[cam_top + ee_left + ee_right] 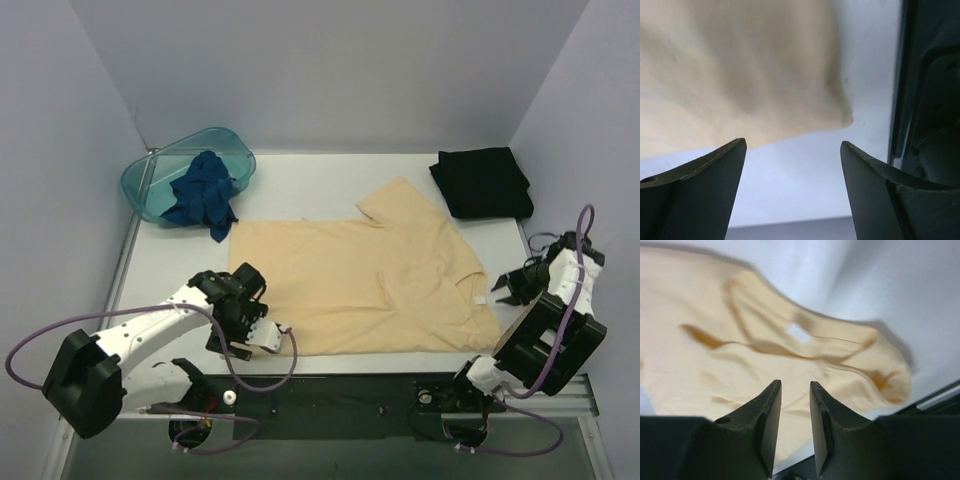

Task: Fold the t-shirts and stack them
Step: Fold the flattened tshirt in 1/3 of the way, then grap the side of the flattened tshirt furthest away from the robot with both arms

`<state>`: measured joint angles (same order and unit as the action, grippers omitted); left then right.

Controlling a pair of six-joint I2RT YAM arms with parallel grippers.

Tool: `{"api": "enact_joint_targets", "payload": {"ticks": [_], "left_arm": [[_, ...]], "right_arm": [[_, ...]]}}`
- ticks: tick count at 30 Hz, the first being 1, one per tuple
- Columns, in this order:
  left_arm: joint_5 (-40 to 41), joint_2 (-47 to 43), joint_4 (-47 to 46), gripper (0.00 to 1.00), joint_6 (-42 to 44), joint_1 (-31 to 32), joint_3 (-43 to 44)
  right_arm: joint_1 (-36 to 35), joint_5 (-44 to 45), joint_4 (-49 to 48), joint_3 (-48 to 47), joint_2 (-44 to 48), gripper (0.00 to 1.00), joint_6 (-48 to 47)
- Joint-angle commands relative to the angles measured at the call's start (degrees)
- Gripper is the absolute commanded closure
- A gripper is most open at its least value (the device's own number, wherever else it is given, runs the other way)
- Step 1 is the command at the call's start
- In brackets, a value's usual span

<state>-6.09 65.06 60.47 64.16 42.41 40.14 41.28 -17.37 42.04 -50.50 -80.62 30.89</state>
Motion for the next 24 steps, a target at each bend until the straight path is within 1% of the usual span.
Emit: {"api": "enact_joint_targets", "payload": {"ticks": [1,2,3,4,5,6,7,8,9,10,11,12,13,14,15,16,17,19,20,21,24], "left_arm": [[12.59,8.04,3.07,0.13,10.79,-10.75,6.33],[12.77,9.55,4.03,0.13,10.98,-14.43,11.31],[12.68,13.04,4.65,0.14,10.81,-16.38,13.80],[11.81,14.64,5.36,0.14,10.20,-18.92,19.83],[11.19,17.79,5.19,0.14,8.11,-19.73,22.50],[8.92,19.04,3.19,0.17,5.74,-20.69,28.09],[7.68,21.58,-0.23,0.19,0.49,-20.97,31.02],[4.10,22.91,-2.09,0.28,-2.52,-21.06,34.88],[2.67,25.10,-5.24,0.37,-7.51,-20.97,37.09],[-0.82,26.77,-6.40,0.39,-9.56,-20.88,41.12],[-2.51,30.18,-7.63,0.41,-14.54,-20.88,43.07],[-4.79,32.13,-7.91,0.41,-16.50,-20.88,47.79],[-5.68,36.76,-7.21,0.41,-19.92,-21.14,53.32],[-5.69,39.07,-6.77,0.41,-21.34,-21.23,55.81],[-5.34,43.70,-6.24,0.39,-23.97,-21.84,61.06],[-5.43,45.84,-5.98,0.37,-25.39,-22.46,63.28],[-5.95,49.95,-5.54,0.36,-27.75,-23.77,67.57],[-7.97,55.06,-5.71,0.32,-30.75,-26.23,72.50],[-8.76,56.83,-5.89,0.32,-32.15,-26.85,74.10],[-9.20,59.28,-5.89,0.30,-32.17,-27.90,76.21],[-7.46,63.52,-6.24,0.29,-30.69,-28.35,79.30]], "right_arm": [[-12.41,4.09,3.31,-16.01,2.13,0.70,-1.19],[-14.54,4.53,2.35,-21.34,1.52,0.67,-2.49],[-19.60,6.53,2.08,-26.96,0.82,0.58,-3.29],[-22.35,7.42,1.91,-29.63,-1.19,0.57,-5.56],[-26.47,8.56,1.90,-35.31,-4.25,0.55,-6.80],[-28.60,8.58,2.08,-37.80,-5.94,0.54,-9.42],[-32.01,8.14,2.08,-42.88,-9.61,0.53,-11.10],[-33.27,7.53,1.99,-45.62,-11.38,0.51,-14.08],[-35.54,5.78,2.17,-50.00,-15.84,0.49,-15.67],[-36.26,4.37,3.21,-53.00,-18.58,0.48,-18.04],[-37.57,3.14,4.09,-59.13,-23.74,0.43,-18.85],[-38.11,2.95,6.36,-62.06,-26.32,0.43,-20.16],[-39.07,3.65,7.26,-68.09,-31.56,0.39,-20.69],[-39.60,4.09,8.92,-70.76,-33.88,0.39,-21.74],[-40.39,5.22,9.54,-76.01,-38.95,0.39,-22.10],[-40.75,5.50,9.90,-78.06,-41.26,0.39,-22.71],[-40.92,5.67,9.81,-81.74,-45.72,0.39,-22.81],[-40.93,6.37,9.12,-86.58,-52.06,0.38,-22.46],[-42.49,6.73,8.33,-87.91,-54.18,0.37,-22.46],[-42.77,7.69,6.67,-89.49,-57.34,0.37,-22.63],[-44.52,11.55,2.62,-90.92,-61.58,0.33,-22.90]]}}
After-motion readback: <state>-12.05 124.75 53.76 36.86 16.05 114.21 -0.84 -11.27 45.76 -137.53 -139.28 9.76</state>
